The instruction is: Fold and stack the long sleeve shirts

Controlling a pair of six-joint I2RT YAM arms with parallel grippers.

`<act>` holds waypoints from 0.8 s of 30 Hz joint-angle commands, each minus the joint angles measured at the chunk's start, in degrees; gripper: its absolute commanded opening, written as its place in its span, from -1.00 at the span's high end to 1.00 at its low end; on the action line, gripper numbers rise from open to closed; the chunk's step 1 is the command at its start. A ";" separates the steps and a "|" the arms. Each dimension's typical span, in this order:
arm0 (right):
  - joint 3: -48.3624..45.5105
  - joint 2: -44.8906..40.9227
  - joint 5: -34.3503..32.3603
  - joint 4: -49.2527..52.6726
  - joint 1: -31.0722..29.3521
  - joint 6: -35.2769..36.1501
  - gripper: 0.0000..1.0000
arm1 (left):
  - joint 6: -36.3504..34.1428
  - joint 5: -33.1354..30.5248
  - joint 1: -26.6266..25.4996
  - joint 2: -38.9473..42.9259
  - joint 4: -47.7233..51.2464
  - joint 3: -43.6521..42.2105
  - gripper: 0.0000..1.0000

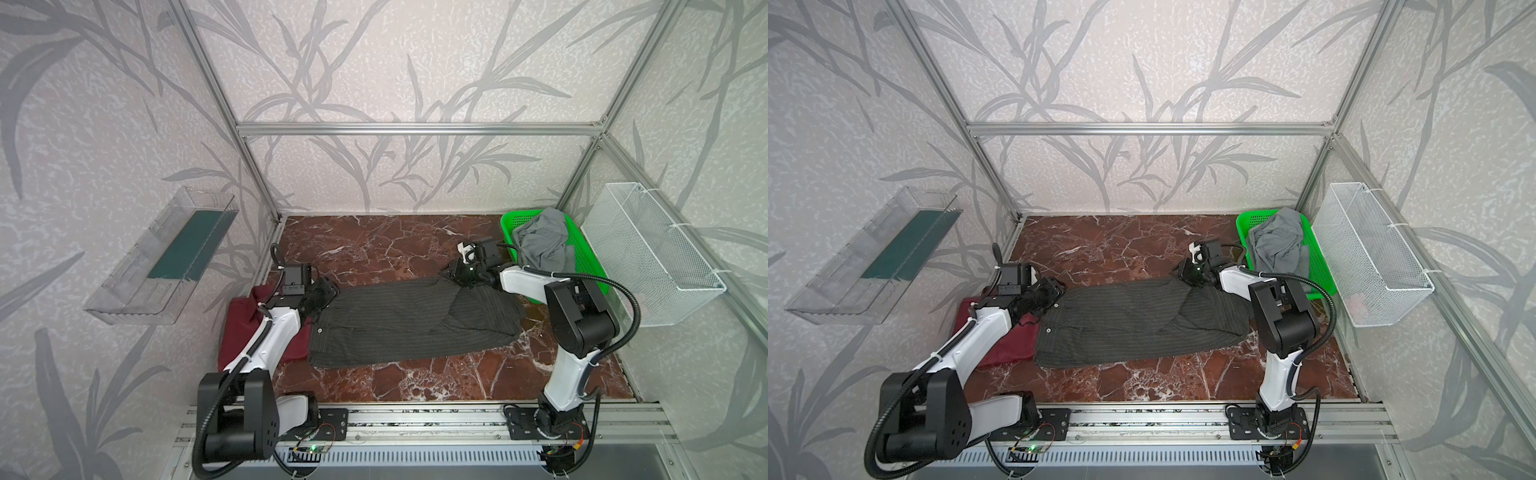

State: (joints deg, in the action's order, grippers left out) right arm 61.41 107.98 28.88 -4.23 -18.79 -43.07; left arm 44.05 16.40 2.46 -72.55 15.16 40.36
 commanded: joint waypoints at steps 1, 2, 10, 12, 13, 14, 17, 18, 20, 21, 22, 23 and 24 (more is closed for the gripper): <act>-4.50 -3.21 -8.50 0.46 0.24 -2.00 0.26 | 1.81 -1.79 -1.40 -2.29 -2.35 -1.33 -0.21; -6.39 -4.62 -11.01 0.11 0.32 -2.43 0.23 | 1.83 -2.30 -1.89 -2.98 -2.58 -1.44 -0.21; -12.99 -4.39 -11.30 -2.95 4.19 -4.65 0.17 | 2.79 -3.04 -3.07 -5.73 -5.63 -4.74 -0.21; -13.13 -4.79 -9.33 -3.53 4.81 -3.87 0.15 | 2.88 -3.13 -3.07 -5.88 -5.90 -5.02 -0.21; -12.92 -5.49 -9.24 -2.89 4.75 -3.23 0.14 | 2.94 -3.12 -3.07 -6.07 -6.14 -5.07 -0.21; -12.51 -6.36 -8.62 -2.26 4.73 -2.59 0.13 | 3.01 -3.06 -3.06 -6.35 -6.23 -5.11 -0.21; -11.30 -9.59 -8.49 1.81 4.70 -1.39 0.11 | 3.21 -2.95 -3.07 -7.16 -6.56 -5.36 -0.21; -11.31 -10.76 -8.75 2.87 4.72 -1.27 0.10 | 3.39 -3.04 -3.07 -7.30 -6.90 -5.64 -0.21; -11.31 -13.89 -10.33 5.91 4.54 -0.62 0.07 | 3.90 -2.82 -3.07 -7.55 -7.73 -6.23 -0.21; -11.31 -15.37 -11.84 8.26 4.31 -0.29 0.04 | 4.06 -2.71 -3.07 -7.75 -8.01 -6.39 -0.21; -11.46 -16.83 -13.73 10.91 3.99 -0.15 0.01 | 4.24 -2.57 -3.07 -8.04 -8.17 -6.41 -0.21; -11.77 -18.13 -15.96 12.92 3.58 -0.33 -0.02 | 4.28 -2.44 -3.03 -8.36 -8.20 -6.35 -0.21; -12.12 -19.64 -18.39 15.28 2.86 -1.00 -0.06 | 4.22 -2.43 -3.12 -8.69 -8.09 -6.26 -0.21</act>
State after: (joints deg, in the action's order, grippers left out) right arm 49.63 92.03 16.62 2.46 -14.98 -44.64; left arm 47.37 14.63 -0.38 -80.36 7.64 34.70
